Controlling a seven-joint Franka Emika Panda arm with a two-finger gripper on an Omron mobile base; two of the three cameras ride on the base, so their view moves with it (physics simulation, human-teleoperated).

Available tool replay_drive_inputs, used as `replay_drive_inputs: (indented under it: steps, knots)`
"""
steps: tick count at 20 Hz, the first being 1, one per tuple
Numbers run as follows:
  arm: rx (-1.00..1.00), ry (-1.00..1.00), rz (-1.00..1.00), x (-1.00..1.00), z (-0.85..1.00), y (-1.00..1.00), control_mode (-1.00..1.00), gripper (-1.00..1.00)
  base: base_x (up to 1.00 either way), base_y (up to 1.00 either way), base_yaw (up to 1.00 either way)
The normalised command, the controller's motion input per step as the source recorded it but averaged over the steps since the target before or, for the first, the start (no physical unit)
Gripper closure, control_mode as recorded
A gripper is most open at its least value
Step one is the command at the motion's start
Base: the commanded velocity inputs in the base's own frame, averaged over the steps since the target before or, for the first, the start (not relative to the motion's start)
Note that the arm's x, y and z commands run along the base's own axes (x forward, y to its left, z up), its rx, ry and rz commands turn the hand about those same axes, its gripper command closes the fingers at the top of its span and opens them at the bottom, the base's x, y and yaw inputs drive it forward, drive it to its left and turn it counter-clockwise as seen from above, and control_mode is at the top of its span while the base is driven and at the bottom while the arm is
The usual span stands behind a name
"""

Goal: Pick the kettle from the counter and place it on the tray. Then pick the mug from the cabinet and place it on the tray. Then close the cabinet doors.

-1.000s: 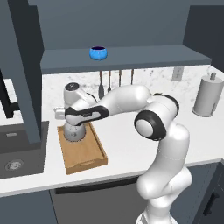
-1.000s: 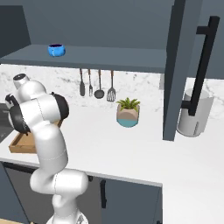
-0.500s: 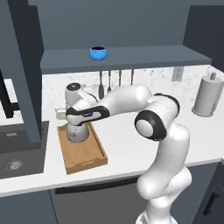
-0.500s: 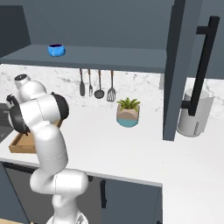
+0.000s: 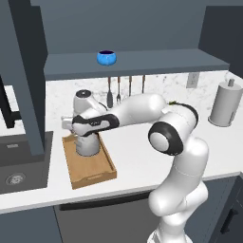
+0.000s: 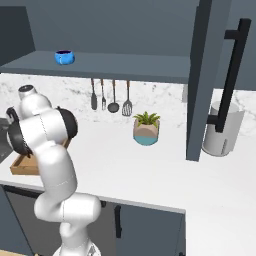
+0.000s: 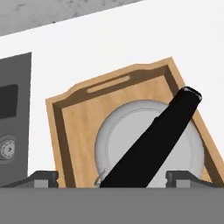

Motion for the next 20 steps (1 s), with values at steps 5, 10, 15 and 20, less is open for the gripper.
replay_drive_inputs:
  steps: [5,10,15,20]
  knots:
    - [0.12,0.00,-0.30,-0.59,-0.06,-0.49,-1.00,-1.00,0.00,0.00,0.00]
    - [0.10,0.00,-0.30,-0.57,0.34,-0.61,-1.00,-1.00,0.00,0.00,0.00]
    - [-0.01,-0.01,-0.05,-0.80,1.00,-0.27,-1.00,-1.00,0.00,0.00,0.00]
    - [-0.03,0.01,0.02,-0.33,0.40,-0.21,-1.00,-1.00,0.00,0.00,0.00]
